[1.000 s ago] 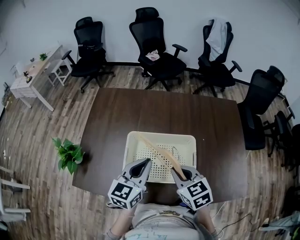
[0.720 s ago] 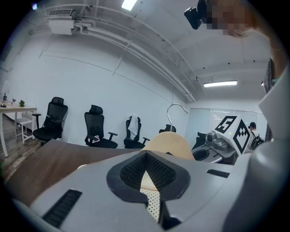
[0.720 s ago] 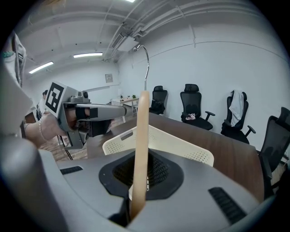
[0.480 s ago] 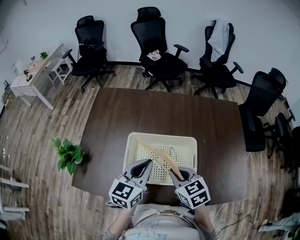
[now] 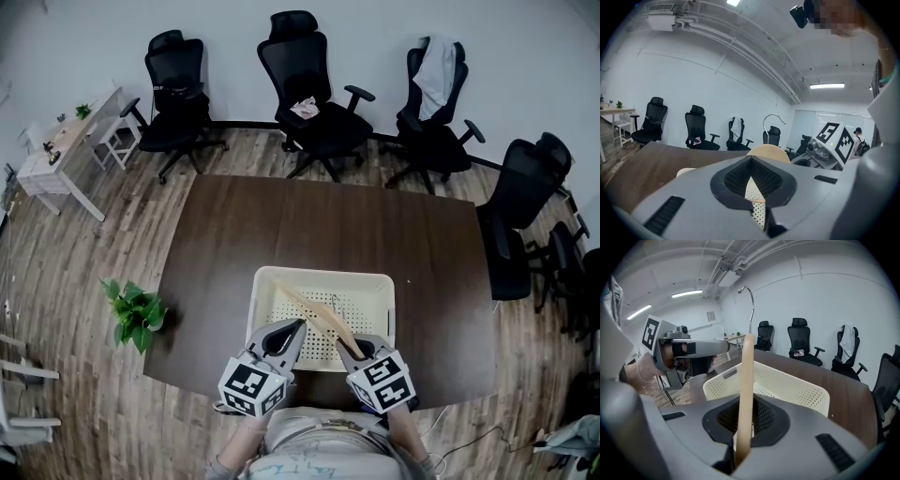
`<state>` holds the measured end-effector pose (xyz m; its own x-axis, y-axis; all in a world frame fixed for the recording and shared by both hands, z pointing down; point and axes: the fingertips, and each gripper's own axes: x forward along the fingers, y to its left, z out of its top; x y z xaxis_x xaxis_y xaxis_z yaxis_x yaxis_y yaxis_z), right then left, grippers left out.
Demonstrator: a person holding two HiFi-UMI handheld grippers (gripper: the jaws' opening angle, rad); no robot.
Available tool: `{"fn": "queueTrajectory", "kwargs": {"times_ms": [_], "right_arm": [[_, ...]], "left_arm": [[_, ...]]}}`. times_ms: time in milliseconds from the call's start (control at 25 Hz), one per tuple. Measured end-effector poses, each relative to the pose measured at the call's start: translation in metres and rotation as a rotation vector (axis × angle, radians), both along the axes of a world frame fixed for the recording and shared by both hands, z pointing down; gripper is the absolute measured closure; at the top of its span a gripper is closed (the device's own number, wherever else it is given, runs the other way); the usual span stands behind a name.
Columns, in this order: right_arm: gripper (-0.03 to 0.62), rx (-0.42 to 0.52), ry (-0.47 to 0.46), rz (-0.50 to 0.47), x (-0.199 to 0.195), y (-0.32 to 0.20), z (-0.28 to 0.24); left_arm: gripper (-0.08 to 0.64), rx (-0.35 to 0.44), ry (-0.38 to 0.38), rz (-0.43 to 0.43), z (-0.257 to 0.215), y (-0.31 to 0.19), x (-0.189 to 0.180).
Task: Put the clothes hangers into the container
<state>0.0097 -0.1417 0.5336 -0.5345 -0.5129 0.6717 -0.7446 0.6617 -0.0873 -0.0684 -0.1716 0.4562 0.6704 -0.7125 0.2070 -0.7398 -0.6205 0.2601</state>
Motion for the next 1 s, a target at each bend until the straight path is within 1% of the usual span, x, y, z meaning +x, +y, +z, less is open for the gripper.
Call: {"fn": "queueTrajectory", "kwargs": {"times_ms": [480, 1000], "right_arm": [[0.566, -0.049, 0.030, -0.008, -0.003, -0.002, 0.018], [0.566, -0.072, 0.069, -0.024, -0.010, -0.006, 0.034]], "left_arm": [[0.549, -0.012, 0.006, 0.006, 0.003, -0.002, 0.001], [0.549, -0.022, 0.009, 0.004, 0.008, -0.004, -0.005]]}}
